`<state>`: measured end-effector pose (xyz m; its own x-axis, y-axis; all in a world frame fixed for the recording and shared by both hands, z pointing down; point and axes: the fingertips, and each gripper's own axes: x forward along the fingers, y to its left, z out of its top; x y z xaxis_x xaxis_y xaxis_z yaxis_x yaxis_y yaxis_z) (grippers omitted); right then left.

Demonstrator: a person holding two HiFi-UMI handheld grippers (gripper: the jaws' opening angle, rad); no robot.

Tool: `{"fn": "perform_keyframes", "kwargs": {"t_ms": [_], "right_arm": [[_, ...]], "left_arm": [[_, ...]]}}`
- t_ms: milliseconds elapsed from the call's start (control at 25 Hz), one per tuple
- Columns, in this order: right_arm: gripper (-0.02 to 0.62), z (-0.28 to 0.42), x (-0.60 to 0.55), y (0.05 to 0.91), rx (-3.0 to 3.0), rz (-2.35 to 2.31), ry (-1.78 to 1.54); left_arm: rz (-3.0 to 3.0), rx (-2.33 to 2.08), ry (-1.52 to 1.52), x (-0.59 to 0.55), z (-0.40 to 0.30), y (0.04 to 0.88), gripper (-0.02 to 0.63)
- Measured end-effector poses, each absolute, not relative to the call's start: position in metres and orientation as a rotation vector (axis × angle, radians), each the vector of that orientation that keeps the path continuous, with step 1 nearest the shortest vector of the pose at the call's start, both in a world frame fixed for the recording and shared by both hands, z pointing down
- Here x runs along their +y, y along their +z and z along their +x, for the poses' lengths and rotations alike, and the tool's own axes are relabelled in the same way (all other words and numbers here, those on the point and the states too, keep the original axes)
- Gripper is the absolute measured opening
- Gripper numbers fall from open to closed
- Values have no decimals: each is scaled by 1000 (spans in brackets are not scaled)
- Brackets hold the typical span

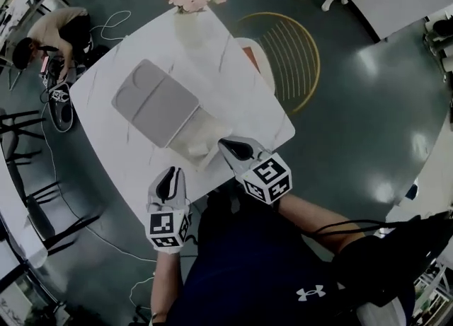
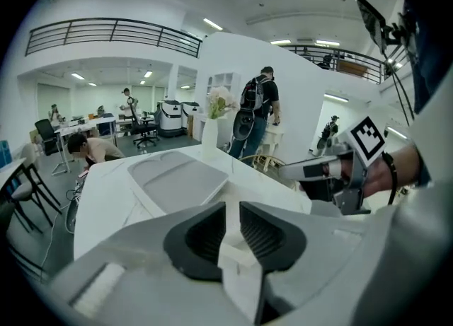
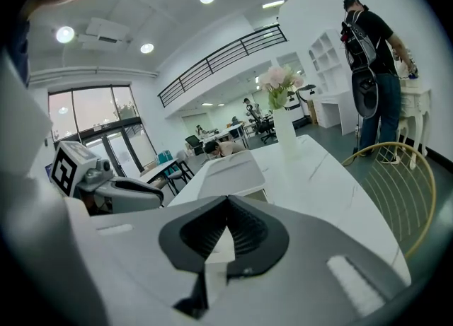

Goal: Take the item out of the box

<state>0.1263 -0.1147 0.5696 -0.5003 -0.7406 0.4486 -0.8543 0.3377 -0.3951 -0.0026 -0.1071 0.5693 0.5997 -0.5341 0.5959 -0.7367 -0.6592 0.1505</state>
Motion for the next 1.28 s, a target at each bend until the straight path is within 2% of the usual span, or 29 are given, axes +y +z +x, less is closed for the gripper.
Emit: {"fn": "perform_keyframes", "kwargs": {"t_ms": [120,280,560,920,1280], "right_arm": [[3,128,-121,582,-2396,1449,924],[3,130,-124,598,-2374,1440,981],[2,140,-124,608,-2349,1477,881],[3,162,-124,624,-2310,1526,1000],[3,169,-124,616,-2317,1534,988]], "left_arm": [[2480,-921,848,-112,15,593,119],[2495,-807,1044,-117,31,630,163],[2628,-589,1485,-120,46,669,166],[2498,-184,1965,-111,53,710,167],[2371,17,2016,-104,52,728,166]]}}
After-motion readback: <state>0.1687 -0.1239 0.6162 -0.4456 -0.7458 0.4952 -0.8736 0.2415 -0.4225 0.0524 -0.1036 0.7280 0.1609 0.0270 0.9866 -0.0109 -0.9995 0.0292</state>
